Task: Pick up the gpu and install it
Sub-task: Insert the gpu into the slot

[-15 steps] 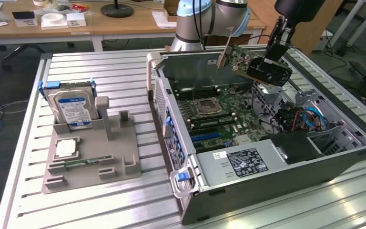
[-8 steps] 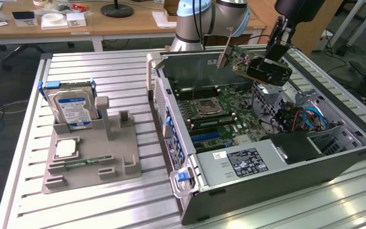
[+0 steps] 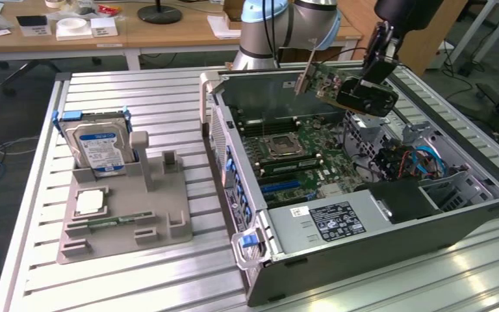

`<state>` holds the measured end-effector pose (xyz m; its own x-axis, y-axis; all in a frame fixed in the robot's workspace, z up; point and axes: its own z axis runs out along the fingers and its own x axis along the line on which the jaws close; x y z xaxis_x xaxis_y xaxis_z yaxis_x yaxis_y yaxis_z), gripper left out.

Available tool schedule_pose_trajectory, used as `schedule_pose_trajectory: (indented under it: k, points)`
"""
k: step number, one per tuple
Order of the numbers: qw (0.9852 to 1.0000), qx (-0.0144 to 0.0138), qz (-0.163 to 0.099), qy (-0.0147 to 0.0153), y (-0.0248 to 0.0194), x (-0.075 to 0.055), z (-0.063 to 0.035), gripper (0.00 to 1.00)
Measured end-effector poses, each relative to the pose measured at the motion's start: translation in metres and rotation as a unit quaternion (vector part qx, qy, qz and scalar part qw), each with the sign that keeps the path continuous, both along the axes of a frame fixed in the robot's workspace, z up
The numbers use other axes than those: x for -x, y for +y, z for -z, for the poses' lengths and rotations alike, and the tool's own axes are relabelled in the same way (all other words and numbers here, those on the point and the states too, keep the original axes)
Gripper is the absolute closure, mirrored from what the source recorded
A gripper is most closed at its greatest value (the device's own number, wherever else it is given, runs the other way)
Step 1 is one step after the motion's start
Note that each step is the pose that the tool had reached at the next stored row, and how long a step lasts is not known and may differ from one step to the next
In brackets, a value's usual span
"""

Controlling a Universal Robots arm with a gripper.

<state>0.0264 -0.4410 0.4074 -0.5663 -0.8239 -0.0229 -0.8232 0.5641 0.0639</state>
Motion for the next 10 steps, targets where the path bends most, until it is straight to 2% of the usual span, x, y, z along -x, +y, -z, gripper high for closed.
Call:
schedule_pose_trajectory:
  k: [10]
  points:
    - [0.9998,0.0,-0.022,0.0,0.0,0.0,0.0001,0.73]
